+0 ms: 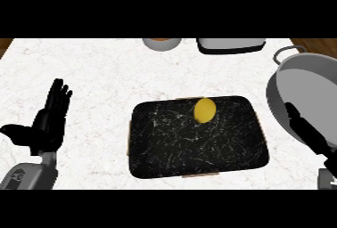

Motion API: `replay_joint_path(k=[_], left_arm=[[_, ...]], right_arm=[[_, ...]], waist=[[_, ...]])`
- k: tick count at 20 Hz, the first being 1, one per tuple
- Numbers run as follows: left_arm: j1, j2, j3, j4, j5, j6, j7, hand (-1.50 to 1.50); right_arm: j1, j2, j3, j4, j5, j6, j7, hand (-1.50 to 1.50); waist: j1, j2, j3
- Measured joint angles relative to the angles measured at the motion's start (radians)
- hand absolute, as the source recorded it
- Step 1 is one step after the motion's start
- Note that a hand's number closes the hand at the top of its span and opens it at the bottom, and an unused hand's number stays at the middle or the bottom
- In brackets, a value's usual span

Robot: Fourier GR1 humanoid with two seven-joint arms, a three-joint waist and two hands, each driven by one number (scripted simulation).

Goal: Pick the lemon from the tray and place it in the pot

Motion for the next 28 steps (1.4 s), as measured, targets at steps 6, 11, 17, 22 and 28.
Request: replay_joint_path(k=[6,11,17,22,28], left_arm=[[0.034,-0.05,-0.061,-0.052,-0.04,0.028,-0.029,0.0],[0.048,-0.066,-0.091,-0.079,-0.059,0.034,-0.034,0.0],[0.057,-0.075,-0.115,-0.11,-0.075,0.039,-0.036,0.0],[0.062,-0.089,-0.132,-0.119,-0.087,0.048,-0.034,0.0],[0.067,-0.1,-0.154,-0.143,-0.104,0.058,-0.017,0.0]], right_arm=[[0.18,0.185,0.134,-0.05,0.313,-0.108,0.029,-1.5],[0.337,0.271,0.197,-0.002,0.491,-0.079,0.165,-1.5],[0.443,0.297,0.252,0.006,0.655,0.035,0.417,-1.5],[0.409,0.304,0.313,-0.032,0.816,0.162,0.684,-1.5],[0.238,0.305,0.402,-0.038,1.004,0.386,1.054,-1.5]], waist=[[0.043,0.013,-0.001],[0.064,0.029,-0.002],[0.092,0.037,-0.006],[0.111,0.039,-0.004],[0.124,0.034,0.001]])
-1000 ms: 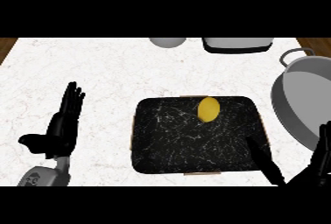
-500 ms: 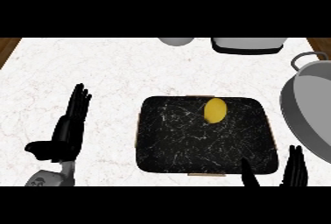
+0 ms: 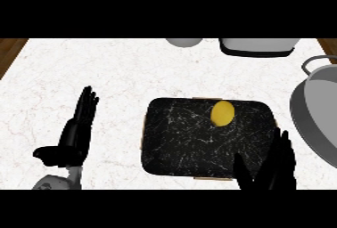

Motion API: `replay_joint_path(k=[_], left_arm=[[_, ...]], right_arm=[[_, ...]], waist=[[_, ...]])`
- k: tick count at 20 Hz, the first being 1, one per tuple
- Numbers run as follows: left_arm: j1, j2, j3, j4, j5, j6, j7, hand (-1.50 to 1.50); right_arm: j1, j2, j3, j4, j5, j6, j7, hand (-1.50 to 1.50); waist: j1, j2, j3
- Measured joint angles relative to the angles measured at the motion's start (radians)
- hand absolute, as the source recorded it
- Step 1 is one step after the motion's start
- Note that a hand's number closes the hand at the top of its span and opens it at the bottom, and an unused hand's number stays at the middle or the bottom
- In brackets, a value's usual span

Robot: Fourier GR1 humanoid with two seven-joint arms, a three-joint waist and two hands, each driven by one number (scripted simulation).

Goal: Pick the lemon from the tray and place it in the pot

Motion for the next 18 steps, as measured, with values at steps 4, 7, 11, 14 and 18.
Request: replay_joint_path(k=[4,7,11,14,18], left_arm=[[0.001,-0.008,0.002,0.002,-0.003,0.001,-0.005,0.0],[0.003,-0.004,0.009,-0.001,-0.004,-0.006,-0.002,0.0],[0.019,-0.008,0.012,-0.008,-0.011,-0.01,-0.002,0.0],[0.018,-0.015,0.007,-0.036,-0.023,0.007,0.026,0.0],[0.029,-0.024,0.004,-0.043,-0.032,0.01,0.03,0.0]], right_arm=[[-0.138,-0.001,0.065,0.034,0.052,0.142,0.182,-1.5],[-0.246,-0.003,0.101,0.081,0.042,0.2,0.252,-1.5],[-0.355,-0.008,0.123,0.165,0.014,0.225,0.296,-1.5],[-0.399,-0.01,0.121,0.212,-0.008,0.228,0.302,-1.5],[-0.453,-0.012,0.105,0.259,-0.031,0.234,0.307,-1.5]], waist=[[0.0,-0.002,0.003],[-0.002,-0.003,0.005],[-0.006,-0.005,0.006],[-0.009,-0.008,0.005],[-0.011,-0.009,0.005]])
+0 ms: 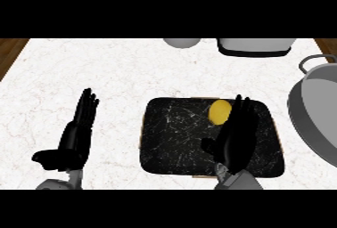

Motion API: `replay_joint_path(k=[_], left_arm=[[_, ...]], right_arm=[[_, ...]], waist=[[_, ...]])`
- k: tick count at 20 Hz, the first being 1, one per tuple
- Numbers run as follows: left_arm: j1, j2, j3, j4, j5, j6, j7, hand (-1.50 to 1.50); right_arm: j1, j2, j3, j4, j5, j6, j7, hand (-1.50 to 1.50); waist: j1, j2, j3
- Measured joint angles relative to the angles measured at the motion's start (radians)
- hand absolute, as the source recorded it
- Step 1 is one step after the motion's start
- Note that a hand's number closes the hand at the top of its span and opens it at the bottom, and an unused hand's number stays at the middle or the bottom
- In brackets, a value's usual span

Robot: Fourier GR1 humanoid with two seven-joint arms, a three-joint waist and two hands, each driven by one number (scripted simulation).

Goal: Pick the lemon from the tray and place it in the pot

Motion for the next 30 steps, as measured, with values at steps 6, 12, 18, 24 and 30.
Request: replay_joint_path(k=[6,12,18,24,30], left_arm=[[0.023,-0.001,0.005,-0.018,-0.004,-0.008,0.004,0.0],[0.027,-0.015,0.011,-0.011,-0.014,-0.018,-0.004,0.0],[0.024,-0.017,0.03,-0.007,-0.021,-0.031,0.003,0.0],[0.031,-0.029,0.023,-0.021,-0.038,-0.028,0.0,0.0],[0.019,-0.027,0.026,-0.036,-0.038,-0.031,-0.007,0.0]], right_arm=[[-0.022,0.001,-0.039,0.047,-0.028,-0.024,-0.022,-1.5],[-0.076,0.006,-0.077,0.118,0.011,-0.03,-0.049,1.5],[-0.096,0.015,-0.088,0.151,0.097,-0.043,-0.065,1.5],[-0.159,-0.005,-0.248,0.207,0.051,-0.045,-0.082,1.5],[-0.26,-0.119,-0.592,0.325,-0.087,-0.002,-0.089,1.5]], waist=[[-0.005,-0.005,-0.002],[-0.008,-0.008,-0.002],[-0.009,-0.009,-0.002],[-0.002,0.001,0.001],[0.008,0.043,0.007]])
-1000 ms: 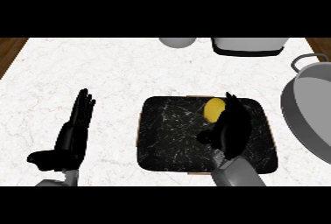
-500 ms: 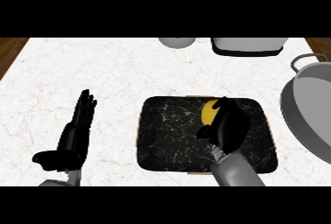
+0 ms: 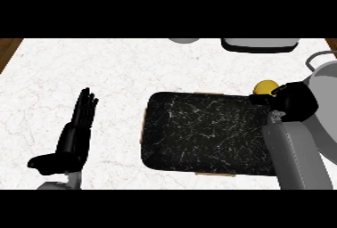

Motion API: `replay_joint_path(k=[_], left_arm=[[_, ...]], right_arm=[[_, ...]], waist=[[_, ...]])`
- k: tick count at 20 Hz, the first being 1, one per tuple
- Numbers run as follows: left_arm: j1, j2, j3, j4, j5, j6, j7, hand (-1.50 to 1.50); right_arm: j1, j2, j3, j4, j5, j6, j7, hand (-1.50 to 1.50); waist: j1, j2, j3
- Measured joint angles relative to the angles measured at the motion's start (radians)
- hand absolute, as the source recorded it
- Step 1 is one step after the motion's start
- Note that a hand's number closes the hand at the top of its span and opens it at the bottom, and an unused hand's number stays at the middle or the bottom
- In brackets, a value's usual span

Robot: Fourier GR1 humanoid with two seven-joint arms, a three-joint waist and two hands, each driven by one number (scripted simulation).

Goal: Pick the lemon from the tray and place it in the pot

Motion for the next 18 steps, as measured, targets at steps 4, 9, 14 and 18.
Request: replay_joint_path(k=[4,9,14,18], left_arm=[[-0.011,-0.001,-0.015,-0.005,-0.003,-0.013,-0.002,0.0],[-0.04,-0.008,-0.039,-0.004,-0.009,-0.029,0.004,0.0],[-0.061,-0.009,-0.054,0.002,-0.014,-0.044,0.01,0.0],[-0.078,-0.018,-0.065,0.008,-0.019,-0.047,0.017,0.0]], right_arm=[[-0.103,-0.119,-0.16,0.129,-0.013,0.036,0.0,1.5],[-0.24,-0.28,-0.261,0.295,0.065,0.061,-0.001,1.5],[-0.358,-0.404,-0.293,0.436,0.193,0.08,0.012,1.5],[-0.431,-0.472,-0.312,0.535,0.289,0.105,0.036,1.5]], waist=[[0.04,0.016,-0.001],[0.09,0.026,-0.002],[0.132,0.032,-0.004],[0.146,0.032,-0.004]])
